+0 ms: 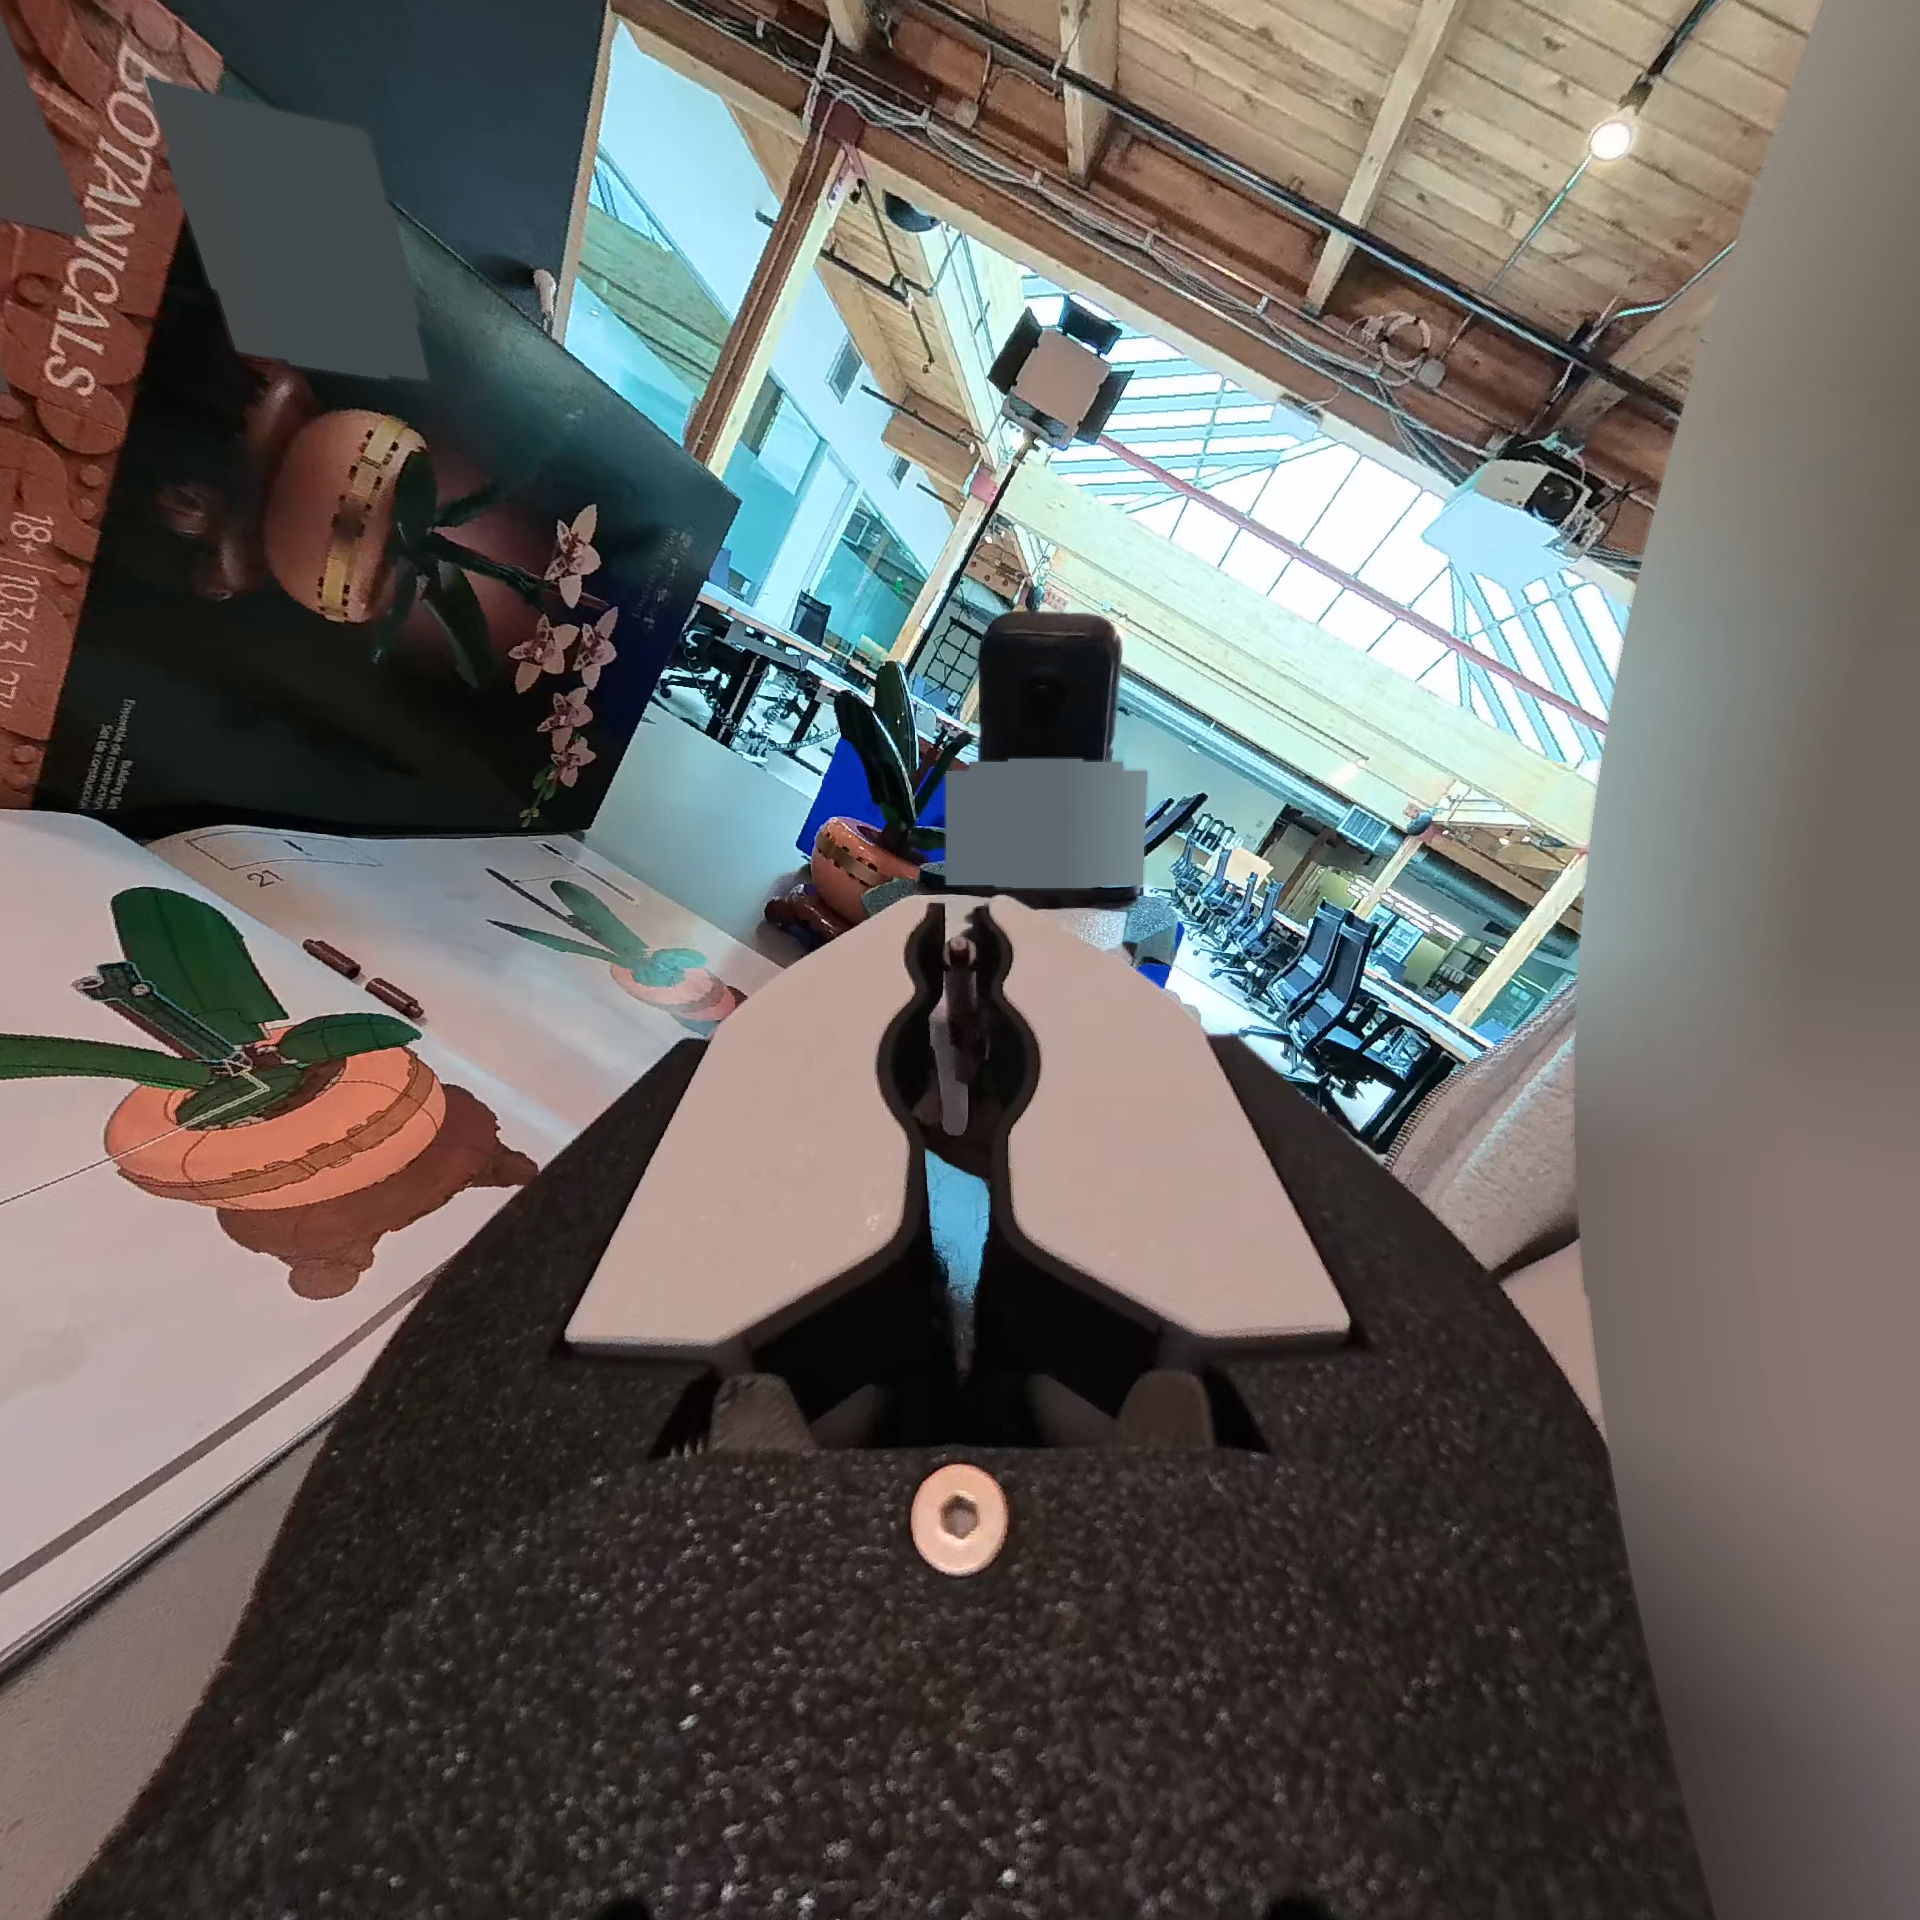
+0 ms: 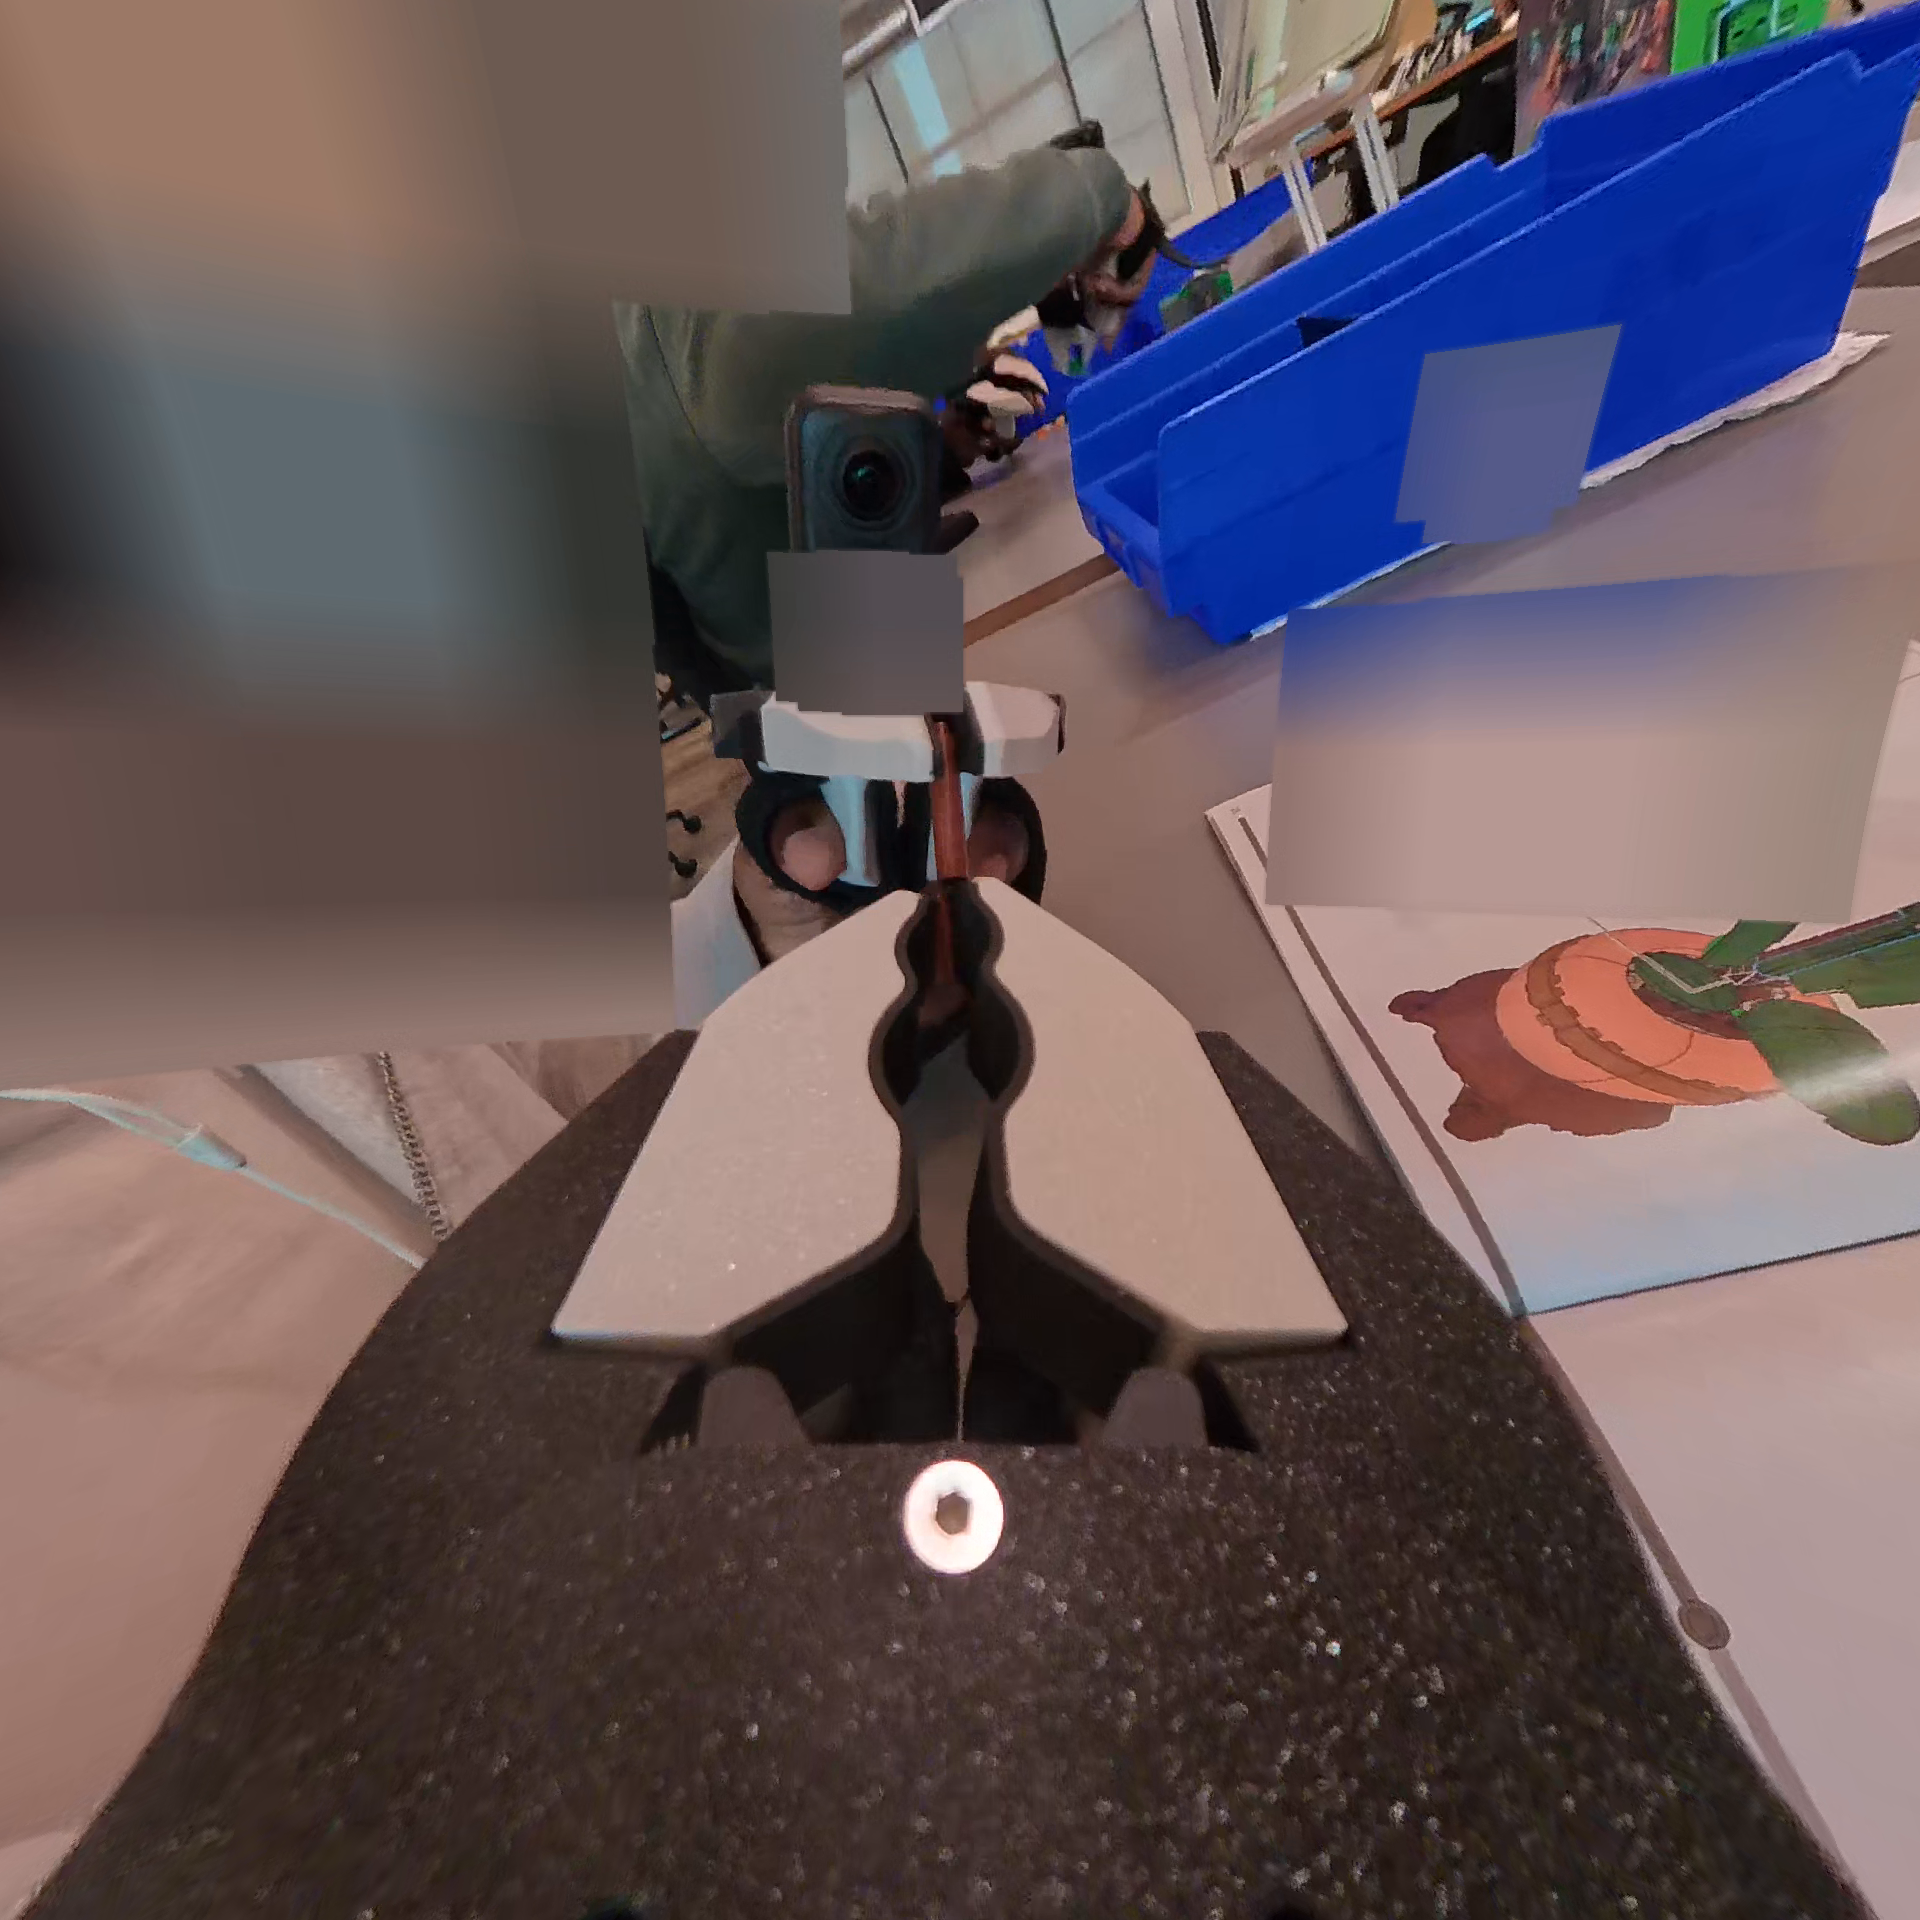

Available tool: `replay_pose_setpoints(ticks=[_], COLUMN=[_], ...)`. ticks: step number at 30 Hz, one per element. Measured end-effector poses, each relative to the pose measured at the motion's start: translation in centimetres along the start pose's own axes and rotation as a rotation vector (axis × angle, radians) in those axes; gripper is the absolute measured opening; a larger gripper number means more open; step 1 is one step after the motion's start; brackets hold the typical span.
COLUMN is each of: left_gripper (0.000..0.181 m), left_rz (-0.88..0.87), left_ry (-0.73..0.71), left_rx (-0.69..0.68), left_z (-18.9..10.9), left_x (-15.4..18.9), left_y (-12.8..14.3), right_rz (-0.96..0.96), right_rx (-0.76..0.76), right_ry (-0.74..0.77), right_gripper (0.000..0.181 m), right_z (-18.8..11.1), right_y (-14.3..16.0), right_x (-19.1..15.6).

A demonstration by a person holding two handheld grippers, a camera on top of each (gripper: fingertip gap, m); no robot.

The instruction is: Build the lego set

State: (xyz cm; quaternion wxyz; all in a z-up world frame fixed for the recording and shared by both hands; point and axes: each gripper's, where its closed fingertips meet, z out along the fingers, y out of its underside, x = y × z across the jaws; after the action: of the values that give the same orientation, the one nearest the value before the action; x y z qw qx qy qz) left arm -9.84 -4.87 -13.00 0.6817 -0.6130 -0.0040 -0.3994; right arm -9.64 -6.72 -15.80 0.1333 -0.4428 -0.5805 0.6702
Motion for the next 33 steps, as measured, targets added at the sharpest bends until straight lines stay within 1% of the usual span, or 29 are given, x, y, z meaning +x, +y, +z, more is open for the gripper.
replay_pose_setpoints(ticks=[3, 9, 12, 15, 29, 31, 33], left_gripper=[0.004, 0.004, 0.005, 0.004, 0.004, 0.003, 0.003], left_rz=[0.010, 0.004, -0.004, -0.002, 0.015, 0.035, 0.082], left_ry=[-0.009, -0.006, -0.002, -0.008, 0.000, -0.020, -0.071], left_rx=[-0.003, 0.021, 0.032, 0.022, 0.012, 0.003, -0.026], left_z=[0.1, 0.1, 0.1, 0.2, 0.4, 0.3, 0.1], left_x=[-0.1, 0.0, 0.1, 0.0, 0.2, 0.0, -0.5], left_y=[0.1, -0.2, -0.4, -0.2, -0.1, 0.0, 0.2], right_rz=[0.003, 0.069, 0.096, 0.130, 0.136, 0.131, 0.081], right_rx=[-0.002, 0.102, 0.122, 0.181, 0.171, 0.144, 0.077], right_ry=[0.006, -0.005, -0.028, -0.066, -0.093, -0.094, -0.039], right_gripper=[0.002, 0.002, 0.002, 0.003, 0.002, 0.002, 0.003], right_z=[0.2, 0.2, 0.6, 0.7, 1.4, 1.4, 0.6], right_y=[0.1, -0.5, -0.4, -1.2, -0.8, -0.4, 0.5], right_x=[0.1, 0.3, 0.0, -0.4, -0.5, -0.5, 0.1])
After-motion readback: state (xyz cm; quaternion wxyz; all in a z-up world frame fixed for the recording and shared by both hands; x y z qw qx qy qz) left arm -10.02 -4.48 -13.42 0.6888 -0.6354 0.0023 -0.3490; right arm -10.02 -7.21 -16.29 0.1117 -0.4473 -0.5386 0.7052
